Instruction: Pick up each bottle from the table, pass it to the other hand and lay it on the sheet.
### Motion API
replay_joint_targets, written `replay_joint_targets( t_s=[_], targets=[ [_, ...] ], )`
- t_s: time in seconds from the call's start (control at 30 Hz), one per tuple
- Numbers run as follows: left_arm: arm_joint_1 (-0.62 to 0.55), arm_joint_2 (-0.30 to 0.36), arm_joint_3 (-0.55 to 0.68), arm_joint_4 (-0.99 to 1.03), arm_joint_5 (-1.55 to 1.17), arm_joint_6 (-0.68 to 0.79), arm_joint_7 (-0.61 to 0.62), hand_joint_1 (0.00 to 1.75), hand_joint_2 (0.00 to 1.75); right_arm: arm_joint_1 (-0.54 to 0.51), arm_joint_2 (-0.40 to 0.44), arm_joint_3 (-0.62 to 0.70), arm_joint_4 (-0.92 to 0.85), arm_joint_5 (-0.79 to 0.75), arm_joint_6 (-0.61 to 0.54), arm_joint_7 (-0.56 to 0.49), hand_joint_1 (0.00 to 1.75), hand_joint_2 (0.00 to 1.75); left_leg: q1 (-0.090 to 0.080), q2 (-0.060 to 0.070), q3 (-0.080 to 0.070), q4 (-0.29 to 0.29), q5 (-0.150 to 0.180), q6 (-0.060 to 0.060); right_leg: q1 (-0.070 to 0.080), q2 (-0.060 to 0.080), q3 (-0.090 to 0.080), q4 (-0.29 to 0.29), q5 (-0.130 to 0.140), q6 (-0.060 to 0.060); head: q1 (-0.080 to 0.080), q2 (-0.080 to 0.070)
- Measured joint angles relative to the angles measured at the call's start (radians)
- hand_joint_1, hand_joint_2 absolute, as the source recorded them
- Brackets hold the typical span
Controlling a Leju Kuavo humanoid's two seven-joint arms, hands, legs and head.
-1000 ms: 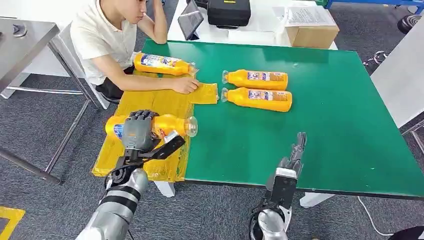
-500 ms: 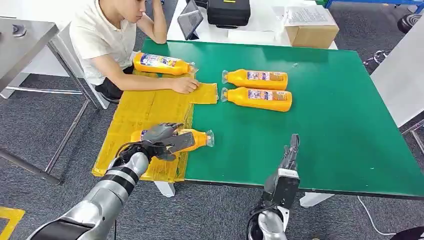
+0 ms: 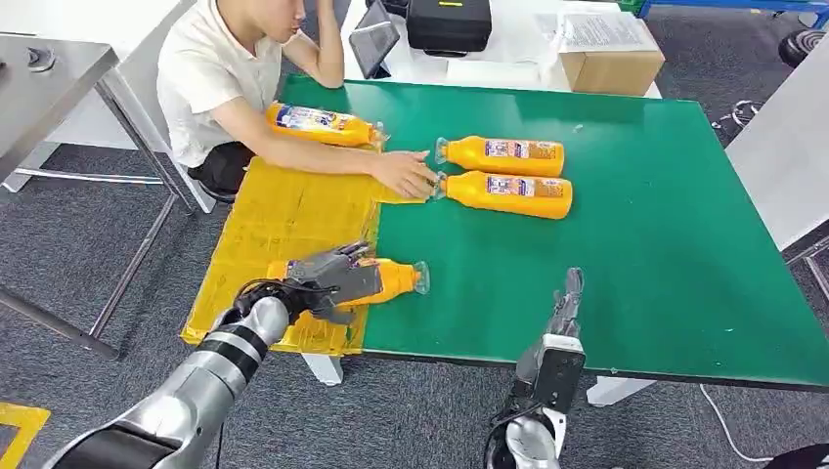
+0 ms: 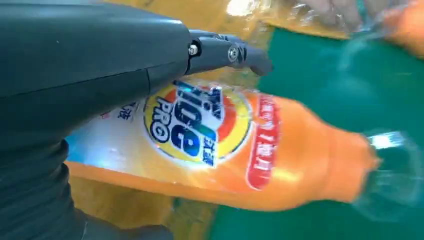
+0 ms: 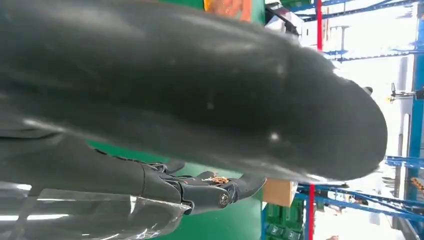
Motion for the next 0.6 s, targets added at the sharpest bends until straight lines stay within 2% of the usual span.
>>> replay_joint_targets(
  t_s=[0.2, 0.3, 0.33, 0.43, 0.5, 0.6],
  targets=[
    [0.153, -0.027, -0.061, -0.259, 0.192, 0.244, -0.113, 0.0, 1.75, 0.021, -0.012, 0.013, -0.017, 0.029, -0.062, 0.0, 0.0, 0.0, 0.0, 0.0, -0.001, 0.0, -0.001, 0.0, 0.0, 0.0, -0.001, 0.0, 0.0, 0.0, 0.0, 0.0],
    [0.205, -0.043, -0.087, -0.351, 0.216, 0.281, -0.129, 0.0, 1.75, 0.024, -0.017, 0.023, -0.026, 0.032, -0.074, 0.0, 0.0, 0.0, 0.0, 0.0, -0.001, 0.0, -0.001, 0.0, 0.0, 0.0, -0.001, 0.0, -0.001, 0.0, 0.0, 0.0],
    [0.222, -0.047, -0.092, -0.378, 0.243, 0.291, -0.142, 0.0, 1.75, 0.026, -0.019, 0.026, -0.03, 0.035, -0.077, 0.0, 0.0, 1.75, 0.0, 0.0, -0.001, 0.0, -0.001, 0.0, 0.0, 0.0, -0.002, 0.0, -0.001, 0.0, 0.0, 0.0],
    [0.28, -0.063, -0.104, -0.457, 0.469, 0.317, -0.229, 0.0, 1.75, 0.035, -0.021, 0.024, -0.054, 0.145, -0.08, 0.0, 0.0, 1.75, 0.0, 0.0, -0.001, 0.0, -0.001, 0.0, 0.0, 0.0, -0.002, 0.0, -0.001, 0.0, 0.0, 0.0],
    [0.334, -0.079, -0.123, -0.536, 0.59, 0.443, -0.322, 0.0, 1.75, 0.036, -0.021, 0.012, -0.06, 0.383, -0.08, 0.0, 0.0, 1.75, 0.0, 0.0, -0.001, 0.0, -0.001, -0.001, 0.0, 0.0, -0.002, 0.0, -0.001, 0.0, 0.0, 0.0],
    [0.394, -0.087, -0.157, -0.649, 0.613, 0.628, -0.412, 0.0, 1.75, 0.032, -0.027, -0.047, -0.038, 0.796, -0.081, 0.031, 0.0, 1.75, 0.0, -0.001, -0.001, 0.0, -0.001, -0.001, 0.0, -0.001, -0.002, 0.0, -0.001, 0.0, 0.0, 0.0]
  ],
)
